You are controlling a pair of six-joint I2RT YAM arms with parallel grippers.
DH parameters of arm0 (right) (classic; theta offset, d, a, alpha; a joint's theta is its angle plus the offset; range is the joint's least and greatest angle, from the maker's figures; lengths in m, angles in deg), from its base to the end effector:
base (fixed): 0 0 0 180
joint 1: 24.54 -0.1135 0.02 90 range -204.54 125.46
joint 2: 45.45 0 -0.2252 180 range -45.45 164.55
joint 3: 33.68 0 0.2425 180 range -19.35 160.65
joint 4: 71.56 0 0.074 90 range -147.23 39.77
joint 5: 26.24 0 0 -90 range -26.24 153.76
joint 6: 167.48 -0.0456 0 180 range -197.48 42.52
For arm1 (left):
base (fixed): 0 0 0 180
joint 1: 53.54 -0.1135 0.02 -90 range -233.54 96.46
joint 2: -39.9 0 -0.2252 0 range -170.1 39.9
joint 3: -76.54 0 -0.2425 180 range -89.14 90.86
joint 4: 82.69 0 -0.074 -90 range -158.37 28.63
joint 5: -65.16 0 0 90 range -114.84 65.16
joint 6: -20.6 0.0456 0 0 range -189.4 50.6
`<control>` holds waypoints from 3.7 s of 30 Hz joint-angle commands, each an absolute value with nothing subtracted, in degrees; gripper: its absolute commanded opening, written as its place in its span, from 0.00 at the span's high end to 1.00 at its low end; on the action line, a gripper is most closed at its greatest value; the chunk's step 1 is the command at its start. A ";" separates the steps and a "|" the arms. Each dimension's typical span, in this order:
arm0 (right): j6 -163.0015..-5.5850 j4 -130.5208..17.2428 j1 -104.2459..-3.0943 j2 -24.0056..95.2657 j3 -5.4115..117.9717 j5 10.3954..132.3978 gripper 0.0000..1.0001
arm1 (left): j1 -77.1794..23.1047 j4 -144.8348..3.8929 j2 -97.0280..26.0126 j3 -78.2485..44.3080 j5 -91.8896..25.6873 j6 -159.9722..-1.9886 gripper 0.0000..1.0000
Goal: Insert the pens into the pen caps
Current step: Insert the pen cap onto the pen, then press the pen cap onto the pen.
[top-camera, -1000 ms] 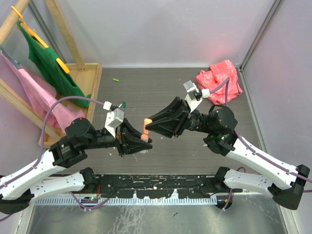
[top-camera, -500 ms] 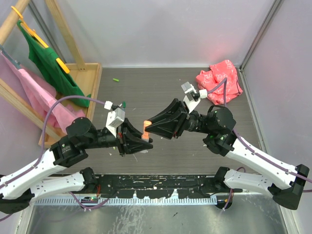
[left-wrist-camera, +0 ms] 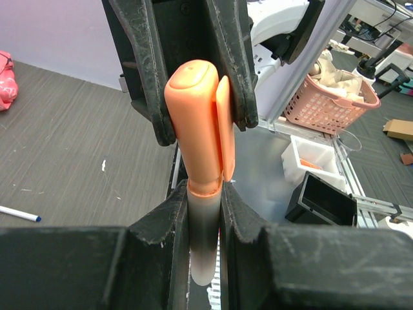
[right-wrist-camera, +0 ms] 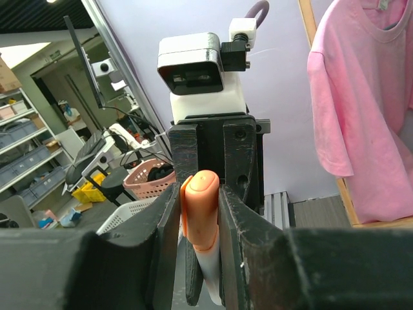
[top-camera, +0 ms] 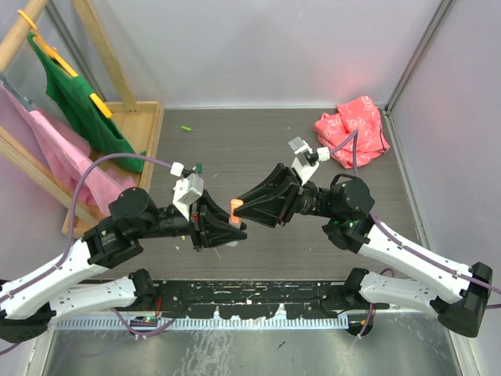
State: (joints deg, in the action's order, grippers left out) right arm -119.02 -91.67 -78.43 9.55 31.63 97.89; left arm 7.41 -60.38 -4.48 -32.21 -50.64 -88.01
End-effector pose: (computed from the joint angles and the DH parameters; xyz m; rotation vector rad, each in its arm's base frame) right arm 0.1124 0.1975 0.3980 -0.7523 1.0996 1.7599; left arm 0.0749 -0.1758 0.3898 0.9672 1.3761 -1.4186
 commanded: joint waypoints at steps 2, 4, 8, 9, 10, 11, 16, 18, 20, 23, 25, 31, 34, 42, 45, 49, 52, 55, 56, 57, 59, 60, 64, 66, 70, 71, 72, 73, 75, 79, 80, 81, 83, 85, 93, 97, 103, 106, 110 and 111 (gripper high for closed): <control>-120.52 -94.23 -78.68 8.52 29.83 98.59 0.94 | 7.20 -65.15 -3.70 -29.53 -51.47 -87.46 1.00; -120.54 -94.36 -78.68 8.30 29.17 98.24 0.93 | 7.22 -65.49 -3.46 -29.64 -51.35 -87.52 1.00; -120.76 -94.74 -78.68 8.04 28.40 97.99 0.87 | 7.21 -66.07 -3.25 -29.72 -51.49 -87.75 1.00; -120.80 -94.84 -78.68 8.06 28.23 97.95 0.84 | 7.20 -66.08 -3.17 -29.73 -51.54 -87.79 1.00; -120.79 -94.91 -78.68 8.02 28.25 97.95 0.82 | 7.25 -66.08 -3.17 -29.73 -51.56 -87.86 1.00; -120.81 -94.94 -78.68 8.01 28.25 97.95 0.79 | 7.20 -66.08 -3.12 -29.73 -51.56 -87.86 1.00; -120.72 -94.94 -78.68 7.82 28.50 97.86 0.70 | 7.23 -66.17 -2.74 -30.14 -51.47 -88.02 1.00; -120.61 -95.00 -78.68 7.69 28.82 97.79 0.66 | 7.20 -66.41 -2.73 -30.38 -51.48 -88.24 1.00; -120.53 -95.07 -78.68 7.57 29.17 97.77 0.64 | 7.24 -66.59 -2.73 -30.70 -51.47 -88.47 1.00; -120.27 -95.03 -78.67 7.40 29.87 97.60 0.61 | 7.20 -66.70 -2.77 -30.98 -51.47 -88.56 1.00; -119.94 -95.03 -78.68 7.21 30.37 97.55 0.57 | 7.24 -66.78 -2.82 -30.95 -51.47 -88.69 1.00; -118.97 -94.23 -78.68 6.60 31.64 97.78 0.47 | 7.20 -66.40 -2.70 -31.04 -51.34 -88.66 1.00; -116.89 -91.11 -78.68 5.64 32.39 97.44 0.38 | 7.20 -66.00 -2.48 -31.13 -50.67 -88.58 1.00; -110.49 -81.36 -78.68 1.67 35.26 92.59 0.32 | 7.21 -64.06 -2.37 -30.88 -48.53 -88.32 1.00; -108.57 -77.67 -78.68 1.06 37.26 89.19 0.32 | 7.21 -63.53 -2.66 -30.72 -48.31 -88.38 1.00; -106.05 -73.39 -78.68 2.07 40.73 86.84 0.32 | 7.21 -62.97 -3.23 -30.37 -48.19 -88.48 1.00; -104.74 -72.34 -78.67 3.14 42.92 86.55 0.32 | 7.21 -62.83 -3.66 -30.19 -47.95 -88.71 1.00; -103.92 -71.32 -78.68 3.58 44.25 86.43 0.32 | 7.21 -62.55 -4.17 -30.30 -47.36 -89.04 1.00; -103.62 -71.25 -78.68 3.54 44.36 86.39 0.32 | 7.23 -62.49 -4.29 -30.45 -47.19 -89.15 1.00; -103.40 -71.21 -78.68 3.50 44.37 86.24 0.32 | 7.20 -62.55 -4.30 -30.68 -46.78 -89.34 1.00; -102.79 -71.00 -78.68 3.42 44.28 85.80 0.32 | 7.25 -62.73 -4.31 -31.22 -45.96 -89.59 1.00; -102.51 -70.95 -78.66 3.42 44.28 85.62 0.32 | 7.21 -62.74 -4.24 -31.36 -45.72 -89.66 1.00; -101.80 -71.16 -78.68 3.67 44.11 84.83 0.32 | 7.24 -62.39 -4.45 -31.76 -45.08 -90.17 1.00; -101.47 -71.36 -78.68 3.99 44.20 84.55 0.32 | 7.20 -62.55 -4.40 -32.19 -44.55 -90.56 1.00; -100.69 -71.67 -78.68 5.00 44.25 84.16 0.32 | 7.23 -63.00 -4.48 -32.93 -44.07 -90.97 1.00; -100.61 -71.70 -78.68 5.34 44.30 84.15 0.32 | 7.24 -63.07 -4.56 -33.04 -43.96 -90.94 1.00; -100.60 -71.71 -78.68 5.61 44.33 84.19 0.32 | 7.20 -63.09 -4.57 -33.13 -43.81 -90.96 1.00; -100.71 -71.88 -78.68 5.81 44.22 84.23 0.32 | 7.21 -63.09 -4.55 -33.13 -43.59 -90.94 1.00; -100.95 -72.42 -78.68 6.11 43.91 84.11 0.32 | 7.22 -63.02 -4.50 -33.15 -43.47 -90.85 1.00; -101.19 -72.45 -78.68 6.31 43.86 83.51 0.32 | 7.20 -62.83 -4.31 -33.24 -43.28 -90.40 1.00; -101.21 -72.44 -78.68 6.20 43.90 83.39 0.32 | 7.20 -62.83 -4.35 -33.13 -43.31 -90.26 1.00; -101.21 -72.44 -78.68 6.08 43.85 83.13 0.32 | 7.20 -62.71 -4.48 -32.90 -43.33 -90.17 1.00; -101.13 -72.50 -78.68 5.81 43.92 82.53 0.32 | 7.22 -62.21 -4.77 -32.37 -43.45 -89.97 1.00; -101.23 -72.36 -78.68 5.68 43.96 81.60 0.32 | 7.20 -61.84 -5.07 -31.95 -43.59 -89.80 1.00; -102.55 -70.99 -78.68 4.52 42.48 76.70 0.34 | 7.19 -61.61 -5.05 -31.81 -43.18 -89.84 1.00; -102.00 -70.05 -78.68 3.89 42.23 76.37 0.34 | 7.20 -62.20 -4.34 -32.68 -42.23 -90.22 1.00; -101.51 -69.81 -78.68 3.32 42.63 78.77 0.34 | 7.20 -62.98 -4.39 -32.74 -43.51 -90.76 1.00; -101.83 -70.56 -78.62 2.67 42.05 78.86 0.35 | 7.24 -62.48 -4.64 -32.67 -44.24 -90.74 1.00; -102.34 -70.42 -78.68 3.47 42.36 81.25 0.39 | 7.24 -62.13 -4.83 -32.70 -44.83 -90.67 1.00; -102.35 -70.15 -78.67 3.88 42.65 82.53 0.40 | 7.24 -62.20 -4.73 -32.71 -44.74 -90.78 1.00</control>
State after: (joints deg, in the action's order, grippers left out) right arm -101.84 -68.35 -78.48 3.89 41.53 78.94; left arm 7.26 -60.31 -5.25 -33.35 -43.52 -90.83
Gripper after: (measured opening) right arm 0.616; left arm 0.196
